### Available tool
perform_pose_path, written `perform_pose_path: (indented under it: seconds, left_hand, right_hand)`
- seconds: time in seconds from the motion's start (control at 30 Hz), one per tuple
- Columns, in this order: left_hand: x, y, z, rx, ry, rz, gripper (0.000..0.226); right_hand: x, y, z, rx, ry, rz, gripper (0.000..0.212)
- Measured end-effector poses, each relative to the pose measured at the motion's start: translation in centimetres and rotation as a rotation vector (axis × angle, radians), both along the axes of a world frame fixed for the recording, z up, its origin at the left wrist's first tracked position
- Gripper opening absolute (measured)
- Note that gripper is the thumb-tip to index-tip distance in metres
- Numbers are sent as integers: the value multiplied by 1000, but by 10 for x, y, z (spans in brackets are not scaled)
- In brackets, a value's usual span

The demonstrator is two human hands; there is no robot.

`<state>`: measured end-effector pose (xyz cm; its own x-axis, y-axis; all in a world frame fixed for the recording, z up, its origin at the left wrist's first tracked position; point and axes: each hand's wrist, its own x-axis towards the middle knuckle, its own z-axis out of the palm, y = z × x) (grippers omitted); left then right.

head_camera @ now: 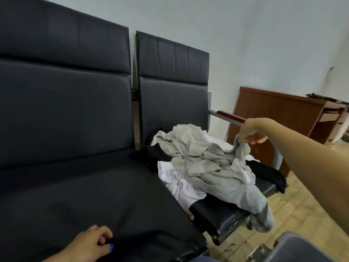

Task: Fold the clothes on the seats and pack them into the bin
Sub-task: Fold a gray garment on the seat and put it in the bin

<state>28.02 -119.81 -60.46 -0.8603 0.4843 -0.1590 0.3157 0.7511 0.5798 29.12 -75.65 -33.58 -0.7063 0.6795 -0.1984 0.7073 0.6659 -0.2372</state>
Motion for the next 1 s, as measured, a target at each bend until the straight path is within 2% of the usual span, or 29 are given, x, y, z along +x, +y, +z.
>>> perform_pose_path:
  seconds: [0.03,0.1,0.17,0.27,0.3,0.33,0.4,0.43,0.5,0.53,0.6,0.63,0.7,0.77,0.83,0.9,1.0]
  left_hand:
    - [1,0,1,2,-19,0,16]
    - [0,0,5,-4,-54,-1,15]
    - [0,-1,7,19,-89,6,14]
    - [-2,-2,11,135,-172,82,14]
    - [-1,-2,15,183,-196,124,15]
    - [-1,-1,19,246,-210,168,15]
    - [0,-2,35,389,-210,261,15]
    - [0,-4,46,484,-204,309,17]
    - [1,-13,74,743,-215,399,25]
    - [5,-19,92,876,-208,413,35]
    - [14,-35,127,1134,-99,407,55]
    - [21,-42,145,1244,-21,402,58]
    - [37,-57,172,1373,110,374,59]
    - [52,-68,185,1360,121,360,56]
    - [65,-75,184,1267,30,368,42]
    - [76,-80,174,1167,-66,436,22]
    - [85,-95,152,1075,-162,566,17]
  right_hand:
    - [1,-4,2,-81,104,-6,7]
    - [-7,-13,20,-198,441,52,6]
    - [-15,-31,59,-282,770,210,7]
    - [-16,-77,131,-562,1317,453,6]
    - [-15,-92,152,-607,1413,577,2]
    - [-9,-109,163,-631,1450,731,10]
    - [4,-146,171,-655,1411,1048,39]
    - [11,-165,168,-638,1342,1165,47]
    - [19,-201,159,-721,1217,1267,62]
    - [22,-217,155,-834,1205,1300,61]
    - [26,-251,146,-993,1155,1346,28]
    - [26,-266,142,-1019,1112,1346,19]
    - [31,-300,125,-1013,982,1334,15]
    - [30,-329,103,-934,796,1325,12]
    - [25,-351,76,-872,655,1277,11]
    - [20,-369,41,-830,558,1260,9]
    - [21,-386,-14,-918,497,1283,4]
